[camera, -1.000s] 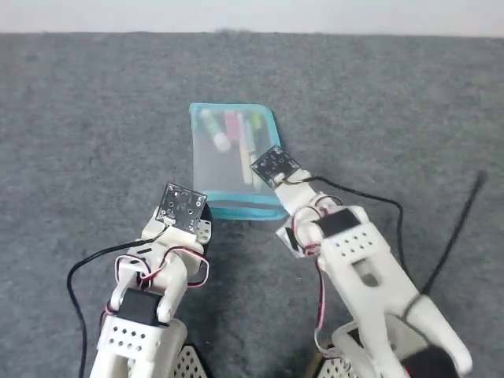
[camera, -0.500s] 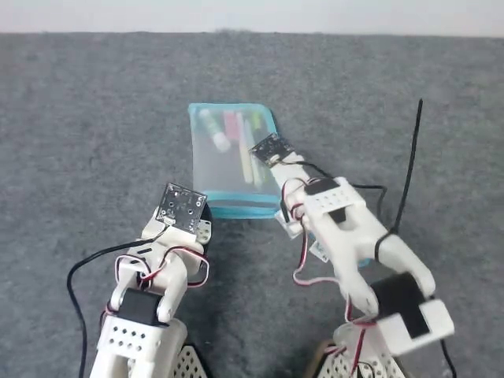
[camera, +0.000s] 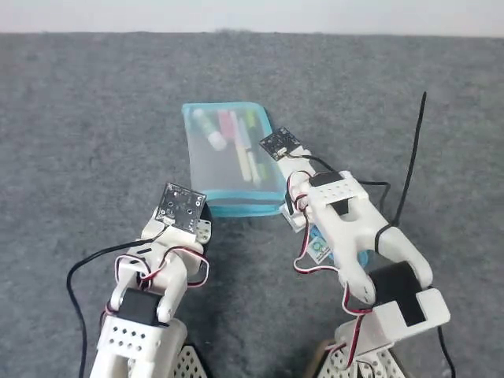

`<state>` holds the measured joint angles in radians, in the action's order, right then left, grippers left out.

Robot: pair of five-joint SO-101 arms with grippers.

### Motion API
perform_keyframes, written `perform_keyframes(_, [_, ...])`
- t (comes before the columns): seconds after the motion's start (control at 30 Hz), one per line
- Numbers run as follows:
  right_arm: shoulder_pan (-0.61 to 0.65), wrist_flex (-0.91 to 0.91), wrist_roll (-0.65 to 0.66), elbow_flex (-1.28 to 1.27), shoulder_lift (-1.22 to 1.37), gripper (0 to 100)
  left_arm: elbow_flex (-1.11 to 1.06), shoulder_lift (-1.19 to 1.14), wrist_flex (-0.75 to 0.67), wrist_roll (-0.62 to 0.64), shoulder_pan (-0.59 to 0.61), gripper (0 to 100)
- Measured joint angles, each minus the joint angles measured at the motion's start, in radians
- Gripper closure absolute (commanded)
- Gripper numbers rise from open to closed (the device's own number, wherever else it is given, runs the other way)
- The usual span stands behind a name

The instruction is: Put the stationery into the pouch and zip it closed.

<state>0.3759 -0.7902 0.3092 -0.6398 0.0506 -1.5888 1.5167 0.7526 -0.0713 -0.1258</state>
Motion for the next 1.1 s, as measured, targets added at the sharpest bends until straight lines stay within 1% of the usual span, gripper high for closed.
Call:
perform_keyframes(0.1, [0.002, -0.032, 0.0, -0.02, -0.058, 99.2, 0.0, 0.0, 0.0, 0.0, 0.0, 99])
perform_keyframes(0.2, [0.005, -0.041, 0.0, -0.095, -0.181, 99.2, 0.0, 0.0, 0.0, 0.0, 0.0, 99])
perform_keyframes(0.4, [0.006, -0.055, 0.0, -0.282, -0.519, 99.3, 0.0, 0.0, 0.0, 0.002, 0.0, 99])
perform_keyframes(0.53, [0.011, -0.157, 0.0, -0.321, -0.747, 99.3, 0.0, 0.0, 0.0, 0.002, 0.0, 99])
perform_keyframes(0.63, [0.06, -0.245, -0.002, -0.321, -0.895, 99.3, 0.0, 0.0, 0.0, 0.003, 0.0, 99])
perform_keyframes(0.77, [0.133, -0.299, 0.012, -0.322, -1.025, 99.3, 0.0, 0.0, 0.0, 0.003, 0.0, 99])
perform_keyframes(0.97, [0.238, -0.407, 0.034, -0.279, -1.114, 99.3, 0.002, 0.0, 0.0, -0.003, 0.002, 99])
perform_keyframes(1.1, [0.298, -0.433, 0.063, -0.219, -1.131, 99.3, 0.002, 0.0, 0.0, -0.003, 0.002, 99])
